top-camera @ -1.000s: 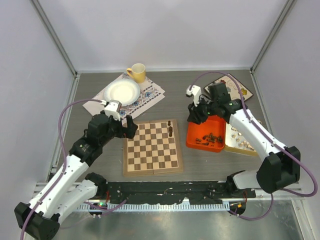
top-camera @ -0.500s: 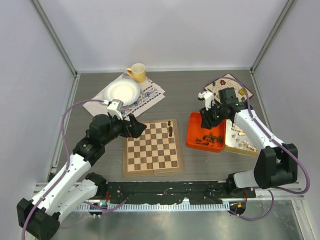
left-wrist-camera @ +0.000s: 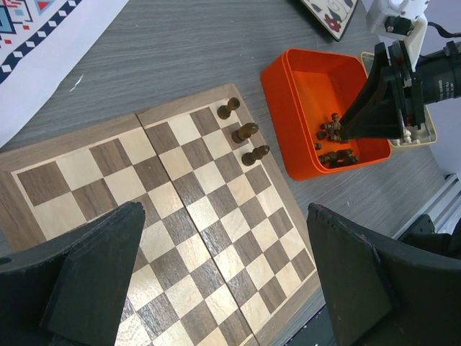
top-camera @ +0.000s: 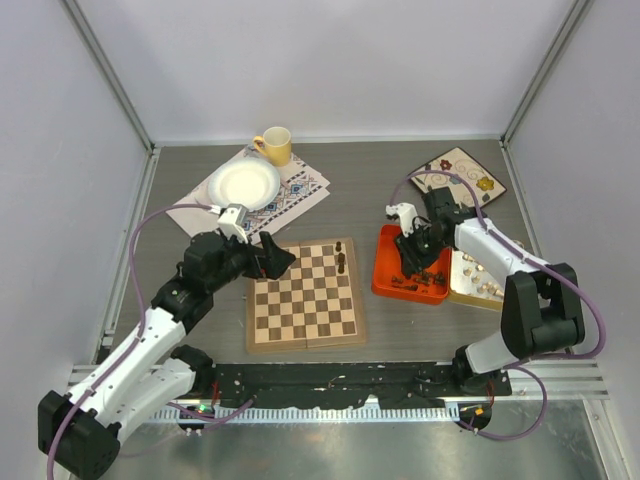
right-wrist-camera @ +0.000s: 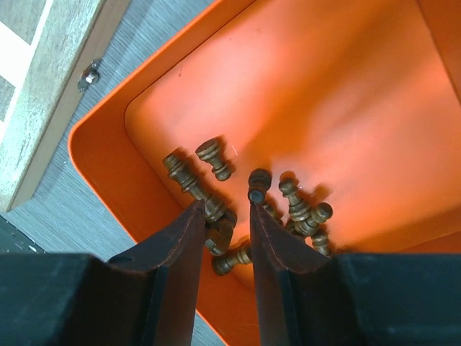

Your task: Set up the chess pieces on the board

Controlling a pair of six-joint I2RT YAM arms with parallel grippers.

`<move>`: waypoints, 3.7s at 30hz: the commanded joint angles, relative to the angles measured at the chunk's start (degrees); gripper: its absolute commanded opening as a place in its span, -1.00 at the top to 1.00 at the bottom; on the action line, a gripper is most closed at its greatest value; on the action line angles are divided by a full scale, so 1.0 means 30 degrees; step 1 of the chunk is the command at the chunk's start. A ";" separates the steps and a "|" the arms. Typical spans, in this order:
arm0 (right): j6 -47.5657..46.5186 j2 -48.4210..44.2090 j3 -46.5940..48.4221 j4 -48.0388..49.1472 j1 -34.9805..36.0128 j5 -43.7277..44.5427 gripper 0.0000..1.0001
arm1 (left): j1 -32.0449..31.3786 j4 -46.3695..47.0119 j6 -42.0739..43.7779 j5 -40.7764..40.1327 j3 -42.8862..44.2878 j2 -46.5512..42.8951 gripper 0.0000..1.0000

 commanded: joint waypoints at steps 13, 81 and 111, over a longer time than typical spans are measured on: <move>0.0154 0.1009 -0.0330 0.1087 0.0991 0.2483 0.28 | 0.0028 0.0760 -0.0173 -0.0012 -0.0435 -0.0970 -0.99; -0.3684 0.1448 1.2763 -0.6470 0.2687 0.0316 0.98 | 0.0058 -0.4982 0.8439 -0.5579 0.2466 -0.1907 -0.99; -0.1574 1.1027 1.9709 -0.6354 0.9282 0.1750 0.96 | 0.0087 -0.4865 0.8879 -0.6341 0.1968 -0.3546 -0.99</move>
